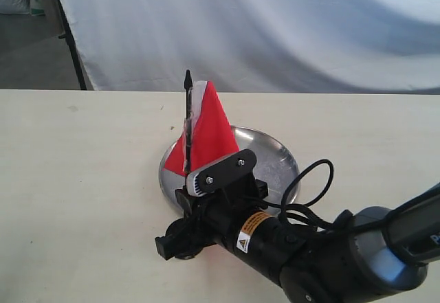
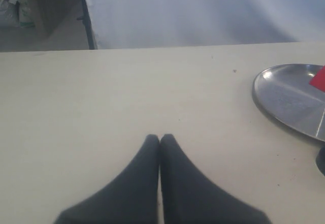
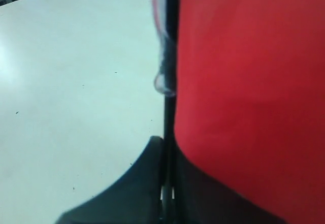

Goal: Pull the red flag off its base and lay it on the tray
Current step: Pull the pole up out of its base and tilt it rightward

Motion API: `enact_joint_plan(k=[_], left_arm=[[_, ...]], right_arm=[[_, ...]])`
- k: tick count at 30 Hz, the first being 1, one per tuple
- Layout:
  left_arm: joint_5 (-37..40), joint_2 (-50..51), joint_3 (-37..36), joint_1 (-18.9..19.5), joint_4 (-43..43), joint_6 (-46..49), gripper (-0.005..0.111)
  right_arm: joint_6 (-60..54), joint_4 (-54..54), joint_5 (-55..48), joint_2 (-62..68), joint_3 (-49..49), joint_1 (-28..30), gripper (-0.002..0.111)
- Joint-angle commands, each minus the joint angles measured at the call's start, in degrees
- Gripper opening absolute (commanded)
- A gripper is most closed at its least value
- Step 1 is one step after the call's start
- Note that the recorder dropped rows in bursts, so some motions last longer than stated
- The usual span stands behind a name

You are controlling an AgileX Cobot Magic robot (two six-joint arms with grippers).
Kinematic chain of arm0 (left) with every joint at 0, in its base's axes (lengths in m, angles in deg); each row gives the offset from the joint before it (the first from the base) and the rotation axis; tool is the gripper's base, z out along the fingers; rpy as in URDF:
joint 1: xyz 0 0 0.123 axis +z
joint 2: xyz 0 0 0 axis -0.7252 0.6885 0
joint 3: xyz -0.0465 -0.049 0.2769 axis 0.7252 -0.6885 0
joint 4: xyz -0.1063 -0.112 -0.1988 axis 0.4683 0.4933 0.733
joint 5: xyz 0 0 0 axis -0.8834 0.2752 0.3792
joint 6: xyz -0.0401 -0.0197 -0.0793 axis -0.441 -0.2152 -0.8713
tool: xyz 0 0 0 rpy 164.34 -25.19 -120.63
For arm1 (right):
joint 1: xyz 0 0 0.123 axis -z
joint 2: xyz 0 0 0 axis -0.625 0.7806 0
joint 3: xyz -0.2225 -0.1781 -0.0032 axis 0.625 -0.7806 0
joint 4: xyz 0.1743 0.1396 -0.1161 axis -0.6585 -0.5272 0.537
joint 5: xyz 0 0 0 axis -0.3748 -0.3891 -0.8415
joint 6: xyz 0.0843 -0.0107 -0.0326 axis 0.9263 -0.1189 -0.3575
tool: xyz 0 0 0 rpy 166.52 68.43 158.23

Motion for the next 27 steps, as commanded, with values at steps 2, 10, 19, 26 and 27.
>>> enact_joint_plan(k=[2,10,19,26,27], left_arm=[[-0.04,-0.15,-0.17,0.11,0.30,0.16,0.000],[-0.04,-0.15,-0.17,0.11,0.30,0.16,0.000],[-0.04,-0.15,-0.17,0.11,0.30,0.16,0.000],[-0.04,-0.15,-0.17,0.11,0.30,0.16,0.000],[-0.04,-0.15,-0.17,0.11,0.30,0.16,0.000]], right_arm=[[0.47,0.23,6.98,-0.11,0.27,-0.16,0.000],[1.08,-0.11,9.79,-0.11,1.40,-0.16,0.000],[10.51,-37.87,1.82,-0.11,3.37,4.28,0.000],[10.63,-21.14,-27.45,5.33,20.94,10.22,0.000],[10.63,-21.14,-28.53,6.20,21.96,10.22,0.000]])
